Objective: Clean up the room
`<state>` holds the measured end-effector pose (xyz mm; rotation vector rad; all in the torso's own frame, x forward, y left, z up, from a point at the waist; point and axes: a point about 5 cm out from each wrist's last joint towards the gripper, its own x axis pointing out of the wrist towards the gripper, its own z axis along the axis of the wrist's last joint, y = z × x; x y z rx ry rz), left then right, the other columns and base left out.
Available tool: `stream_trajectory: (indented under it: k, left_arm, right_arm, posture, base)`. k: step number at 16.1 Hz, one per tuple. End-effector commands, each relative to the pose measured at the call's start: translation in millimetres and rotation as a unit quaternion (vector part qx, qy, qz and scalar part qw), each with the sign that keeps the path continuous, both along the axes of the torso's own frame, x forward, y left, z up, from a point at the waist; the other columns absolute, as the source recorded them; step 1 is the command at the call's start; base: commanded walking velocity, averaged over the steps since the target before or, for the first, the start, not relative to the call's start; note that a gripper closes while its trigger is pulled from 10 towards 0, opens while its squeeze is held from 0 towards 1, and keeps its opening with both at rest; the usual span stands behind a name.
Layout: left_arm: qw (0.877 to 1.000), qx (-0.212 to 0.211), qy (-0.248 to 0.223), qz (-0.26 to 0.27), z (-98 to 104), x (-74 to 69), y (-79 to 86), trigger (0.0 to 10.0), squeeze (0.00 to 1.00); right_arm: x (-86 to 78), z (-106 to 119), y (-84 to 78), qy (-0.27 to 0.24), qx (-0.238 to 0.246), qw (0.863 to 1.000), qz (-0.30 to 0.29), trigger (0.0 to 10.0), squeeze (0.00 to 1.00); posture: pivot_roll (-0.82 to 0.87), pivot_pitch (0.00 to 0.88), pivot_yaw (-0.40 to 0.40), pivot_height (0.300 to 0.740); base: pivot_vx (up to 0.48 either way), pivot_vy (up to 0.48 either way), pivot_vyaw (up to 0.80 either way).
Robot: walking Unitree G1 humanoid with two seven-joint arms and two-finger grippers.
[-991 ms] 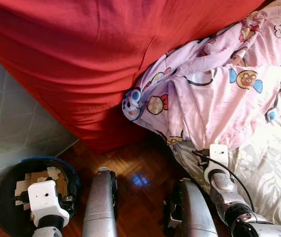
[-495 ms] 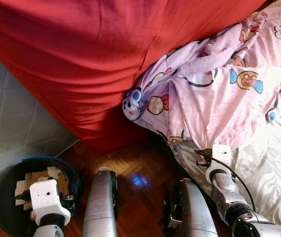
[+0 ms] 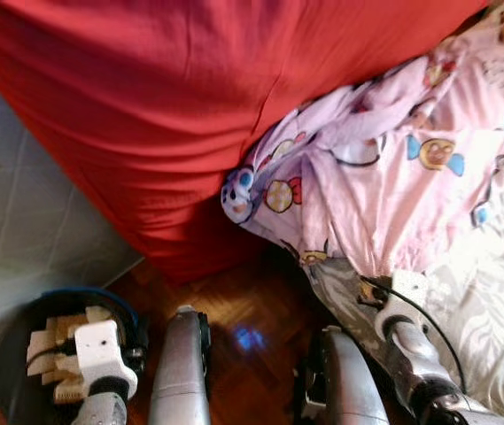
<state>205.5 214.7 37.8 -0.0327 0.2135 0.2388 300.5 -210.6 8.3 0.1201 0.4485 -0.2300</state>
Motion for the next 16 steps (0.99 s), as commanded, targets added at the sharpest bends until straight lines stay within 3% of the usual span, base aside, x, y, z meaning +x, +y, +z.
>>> stream_trajectory:
  k: [1, 2, 5, 6, 10, 16]
  left_arm:
    - [0.999, 0.008, 0.037, 0.011, -17.4, -10.3, 5.4, 10.0, 0.00]
    - [0.998, 0.008, 0.057, 0.013, -30.3, -7.4, 7.7, 10.0, 0.00]
    - [0.996, 0.007, 0.089, 0.014, -49.9, -2.0, 9.9, 10.0, 0.00]
    - [0.994, 0.005, 0.110, 0.014, -60.3, -0.9, 11.0, 10.0, 0.00]
    - [0.990, -0.004, 0.143, 0.013, -75.8, 1.9, 8.5, 10.0, 0.00]
    - [0.981, -0.013, 0.192, 0.010, -94.6, -8.9, 4.0, 10.0, 0.00]
  right_arm:
    - [-13.5, -11.2, -6.7, 0.013, 0.010, 1.000, -0.016, 0.0, 0.00]
    - [-18.4, -14.0, -8.7, 0.008, 0.015, 1.000, -0.021, 0.0, 0.00]
    - [-24.2, -16.7, -8.8, -0.007, 0.019, 1.000, -0.013, 0.0, 0.00]
    - [-25.6, -16.4, -8.0, -0.022, 0.030, 0.999, -0.006, 10.0, 0.00]
    - [-27.5, -15.5, -10.6, -0.038, 0.042, 0.998, -0.008, 10.0, 0.00]
    - [-31.1, -22.6, -1.4, -0.016, 0.045, 0.999, 0.014, 10.0, 0.00]
  posture:
    - [0.10, 0.224, -0.027, 0.619]
    - [0.07, 0.169, -0.023, 0.619]
    - [0.04, 0.110, -0.014, 0.619]
    - [0.00, 0.075, -0.009, 0.619]
    - [-0.02, 0.037, -0.009, 0.629]
    - [0.00, 0.000, -0.015, 0.704]
  base:
    - [0.000, 0.000, 0.00]
    - [0.000, 0.000, 0.00]
    - [0.000, 0.000, 0.00]
    - [0.000, 0.000, 0.00]
    - [0.000, 0.000, 0.00]
    - [0.000, 0.000, 0.00]
